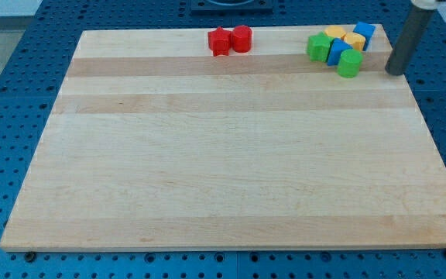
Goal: The arm point at the blue cube
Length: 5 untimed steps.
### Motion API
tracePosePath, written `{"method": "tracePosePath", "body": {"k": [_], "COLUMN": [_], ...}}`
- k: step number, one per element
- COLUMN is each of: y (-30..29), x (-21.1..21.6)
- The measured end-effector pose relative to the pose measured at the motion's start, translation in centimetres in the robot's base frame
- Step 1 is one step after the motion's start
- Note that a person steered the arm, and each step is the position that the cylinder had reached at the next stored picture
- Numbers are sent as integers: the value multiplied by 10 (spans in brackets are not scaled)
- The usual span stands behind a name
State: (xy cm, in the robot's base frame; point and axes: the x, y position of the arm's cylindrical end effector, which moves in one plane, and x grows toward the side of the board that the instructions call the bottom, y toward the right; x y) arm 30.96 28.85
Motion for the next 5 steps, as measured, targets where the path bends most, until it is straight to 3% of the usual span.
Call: {"method": "tracePosePath", "body": {"k": [3,5], "y": [-3,-28], "x": [-115,-103]}}
